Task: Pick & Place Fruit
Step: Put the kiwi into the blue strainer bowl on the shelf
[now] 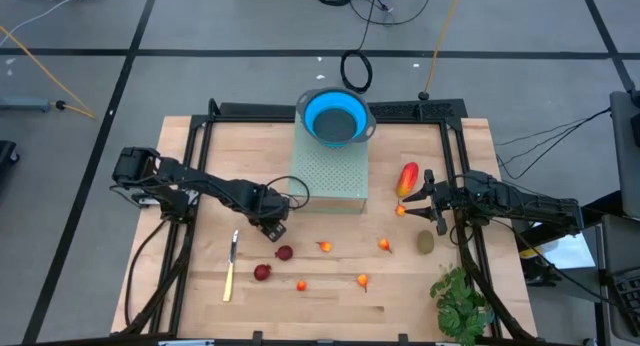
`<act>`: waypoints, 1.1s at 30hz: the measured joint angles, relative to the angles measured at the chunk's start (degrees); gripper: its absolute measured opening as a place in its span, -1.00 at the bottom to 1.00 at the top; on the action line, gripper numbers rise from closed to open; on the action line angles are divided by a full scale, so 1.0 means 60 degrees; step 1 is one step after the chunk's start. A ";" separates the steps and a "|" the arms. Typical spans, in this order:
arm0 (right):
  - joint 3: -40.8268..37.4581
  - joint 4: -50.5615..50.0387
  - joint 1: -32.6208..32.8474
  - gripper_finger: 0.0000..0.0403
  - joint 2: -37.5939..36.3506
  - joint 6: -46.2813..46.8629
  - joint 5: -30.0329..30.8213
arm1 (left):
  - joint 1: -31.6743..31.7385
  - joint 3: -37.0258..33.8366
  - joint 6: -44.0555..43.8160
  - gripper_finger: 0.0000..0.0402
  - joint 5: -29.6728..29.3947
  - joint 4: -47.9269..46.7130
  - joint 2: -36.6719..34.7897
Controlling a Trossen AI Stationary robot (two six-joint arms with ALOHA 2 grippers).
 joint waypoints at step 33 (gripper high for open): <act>-0.0001 0.0001 0.0002 -0.31 -0.0001 0.0000 0.0004 | -0.1167 0.0007 -0.2754 -0.01 -0.1156 0.1627 -0.5199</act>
